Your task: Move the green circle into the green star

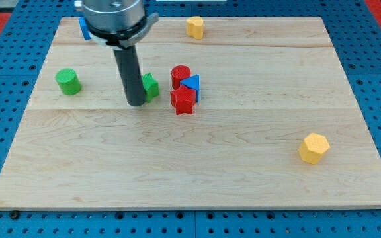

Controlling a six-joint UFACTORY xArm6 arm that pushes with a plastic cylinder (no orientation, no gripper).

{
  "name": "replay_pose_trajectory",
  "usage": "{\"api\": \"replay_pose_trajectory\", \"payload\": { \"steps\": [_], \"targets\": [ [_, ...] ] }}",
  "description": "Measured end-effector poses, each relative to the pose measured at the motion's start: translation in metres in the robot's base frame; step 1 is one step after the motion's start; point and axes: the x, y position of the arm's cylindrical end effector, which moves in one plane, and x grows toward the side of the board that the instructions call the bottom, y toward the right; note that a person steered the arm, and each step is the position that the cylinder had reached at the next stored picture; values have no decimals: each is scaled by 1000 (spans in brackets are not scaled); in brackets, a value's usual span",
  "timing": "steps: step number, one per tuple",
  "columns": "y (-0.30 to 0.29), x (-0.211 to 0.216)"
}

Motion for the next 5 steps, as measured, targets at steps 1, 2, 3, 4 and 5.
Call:
{"api": "replay_pose_trajectory", "payload": {
  "steps": [1, 2, 3, 4, 5],
  "targets": [
    [-64, 16],
    [-151, 19],
    [-182, -19],
    [-161, -60],
    [-113, -67]
  ]
}}
